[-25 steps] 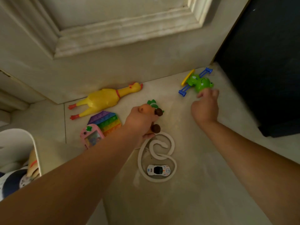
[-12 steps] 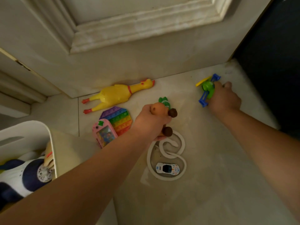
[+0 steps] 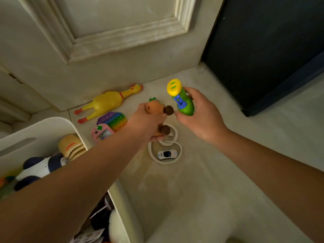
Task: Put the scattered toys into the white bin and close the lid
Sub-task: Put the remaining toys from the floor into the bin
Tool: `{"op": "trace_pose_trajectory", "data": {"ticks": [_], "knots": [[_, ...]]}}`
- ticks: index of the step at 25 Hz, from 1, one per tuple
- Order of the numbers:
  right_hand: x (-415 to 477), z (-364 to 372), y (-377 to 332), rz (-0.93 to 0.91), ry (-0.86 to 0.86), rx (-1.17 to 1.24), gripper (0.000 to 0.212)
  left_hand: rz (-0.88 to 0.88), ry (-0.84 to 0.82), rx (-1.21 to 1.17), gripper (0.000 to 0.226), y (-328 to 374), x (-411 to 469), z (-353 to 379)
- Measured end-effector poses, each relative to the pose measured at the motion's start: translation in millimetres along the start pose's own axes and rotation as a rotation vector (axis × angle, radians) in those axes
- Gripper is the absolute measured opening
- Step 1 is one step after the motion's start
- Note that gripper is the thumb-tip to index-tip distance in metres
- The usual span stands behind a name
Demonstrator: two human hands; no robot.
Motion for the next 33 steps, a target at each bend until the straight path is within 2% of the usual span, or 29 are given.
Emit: {"op": "trace_pose_trajectory", "data": {"ticks": [6,10,12,16,18,21,23,26,27,29,31,33], "knots": [[-74,-63,-98,-0.152,0.081,0.079,0.060,0.109,-0.119,0.052,0.044,31,-92,-43],[-125,-69,-172,-0.311,0.024,0.154,0.059,0.166,-0.110,0.144,0.044,43,-159,-117],[-146,-52,-200,-0.424,-0.036,0.143,0.061,0.230,-0.060,0.269,0.044,45,-183,-163],[-162,-7,-226,-0.552,-0.140,0.054,0.066,0.373,0.177,0.626,0.053,54,-198,-248],[-162,18,-233,-0.626,-0.135,-0.085,0.067,0.390,0.258,0.591,0.051,49,-190,-276],[-164,47,-244,-0.705,-0.081,-0.299,0.067,0.395,0.285,0.498,0.049,39,-182,-295],[-167,61,-249,-0.721,-0.081,-0.377,0.068,0.429,0.324,0.544,0.046,37,-183,-302],[-168,68,-252,-0.725,-0.077,-0.383,0.068,0.545,0.325,0.659,0.024,40,-179,-304],[-169,69,-252,-0.725,-0.074,-0.383,0.068,0.539,0.319,0.760,0.022,38,-173,-305],[-171,73,-252,-0.730,-0.079,-0.398,0.067,0.448,0.324,0.929,0.032,30,-162,-310],[-173,77,-252,-0.746,-0.085,-0.435,0.067,0.346,0.317,0.981,0.025,18,-153,-315],[-174,80,-251,-0.764,-0.085,-0.505,0.068,0.333,0.320,1.044,0.024,16,-150,-313]]}}
Point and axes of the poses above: each hand's wrist, its own x-axis towards the middle knuckle, its own z-axis out of the palm, y = z × x, the point moved 8 cm from there along x, towards the middle knuckle, and after that the axes turned 15 degrees about -x, right-handed, at the moved point
